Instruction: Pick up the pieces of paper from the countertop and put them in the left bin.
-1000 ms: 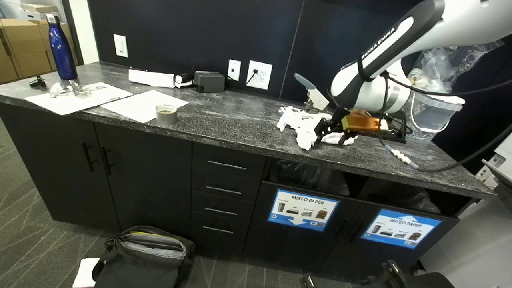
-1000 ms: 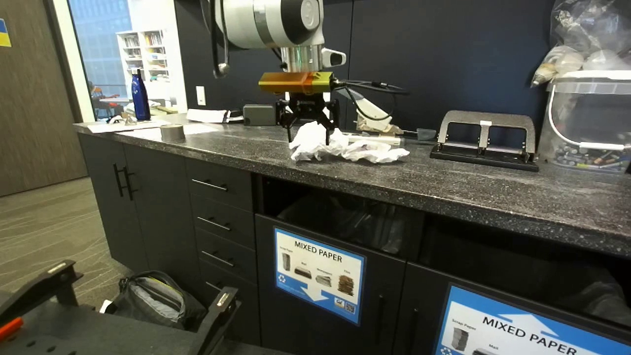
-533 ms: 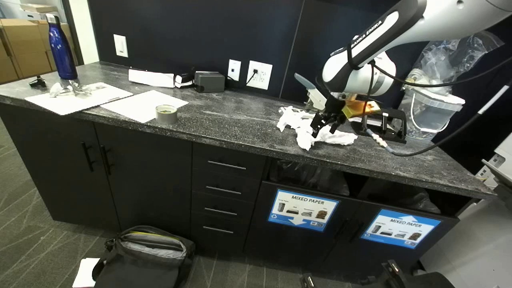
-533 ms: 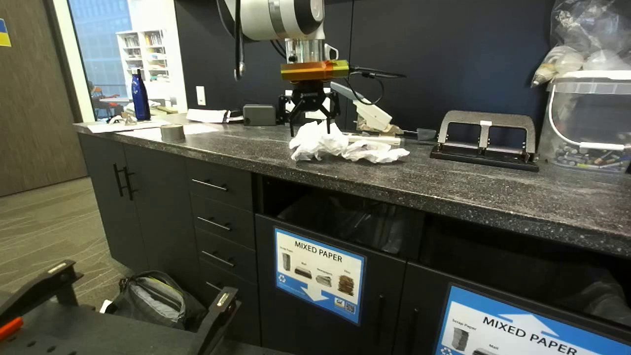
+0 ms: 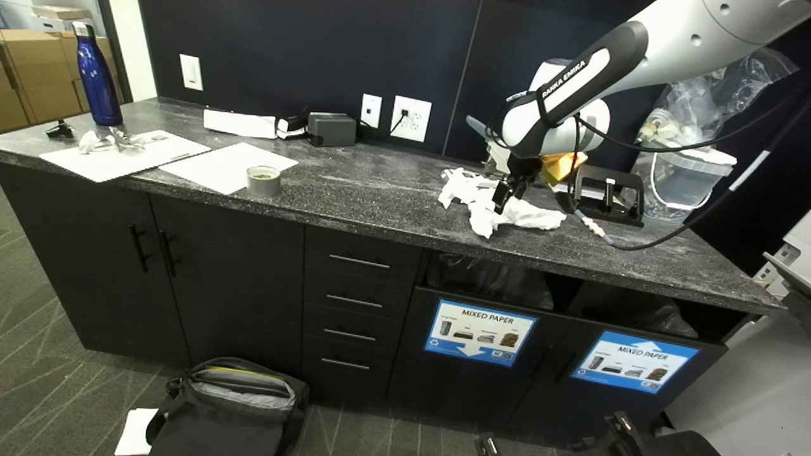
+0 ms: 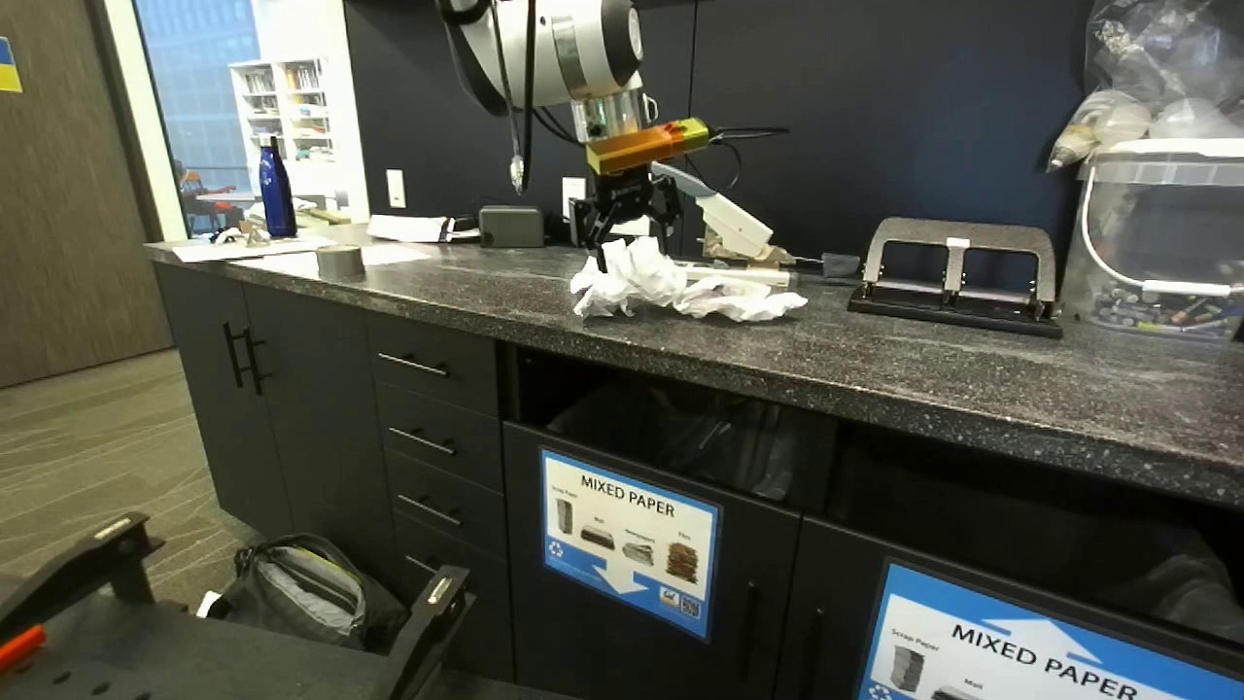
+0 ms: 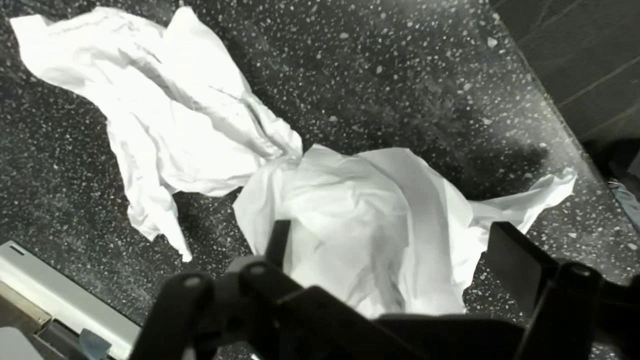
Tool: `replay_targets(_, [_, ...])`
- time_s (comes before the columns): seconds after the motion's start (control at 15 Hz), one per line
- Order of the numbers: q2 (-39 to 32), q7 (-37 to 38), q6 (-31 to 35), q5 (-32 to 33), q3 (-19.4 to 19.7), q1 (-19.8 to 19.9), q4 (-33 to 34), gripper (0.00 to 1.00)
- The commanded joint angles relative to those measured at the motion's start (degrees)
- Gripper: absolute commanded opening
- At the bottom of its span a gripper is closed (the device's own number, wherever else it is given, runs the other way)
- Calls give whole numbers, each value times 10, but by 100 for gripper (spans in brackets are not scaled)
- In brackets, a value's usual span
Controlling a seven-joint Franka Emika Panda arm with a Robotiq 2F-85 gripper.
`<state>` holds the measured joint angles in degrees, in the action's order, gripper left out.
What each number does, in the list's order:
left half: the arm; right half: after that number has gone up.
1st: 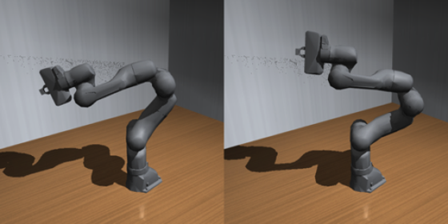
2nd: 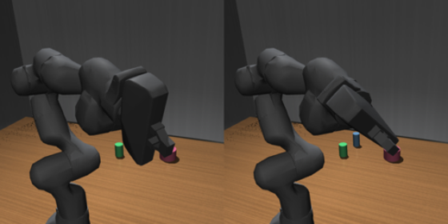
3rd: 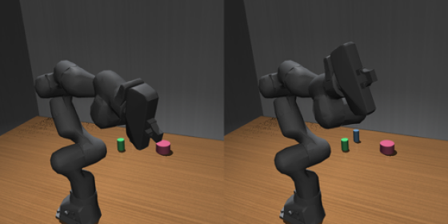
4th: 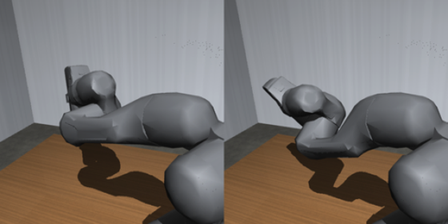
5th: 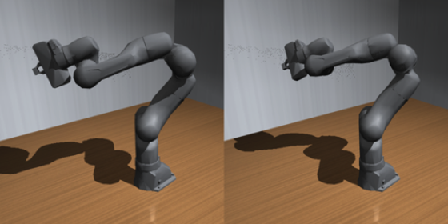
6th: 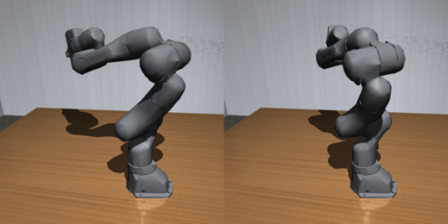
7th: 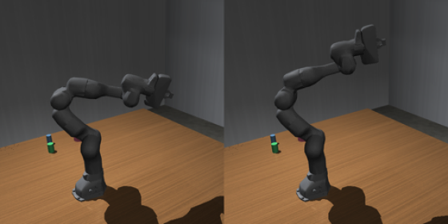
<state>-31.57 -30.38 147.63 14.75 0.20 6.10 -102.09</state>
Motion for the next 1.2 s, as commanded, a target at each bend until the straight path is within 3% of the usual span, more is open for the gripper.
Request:
replay_targets(0.0, [-22,-36,0,-1,-16,14,34,100])
replay_targets(0.27, [-45,-45,9,-2,-14,17,54,100])
replay_targets(0.33, [-50,-48,13,0,-13,18,60,75])
replay_targets(0.47, [-59,-49,21,0,-12,20,68,68])
replay_targets(0.93, [-76,-41,31,4,-6,23,91,13])
replay_targets(1.13, [-74,-22,3,6,7,16,98,7])
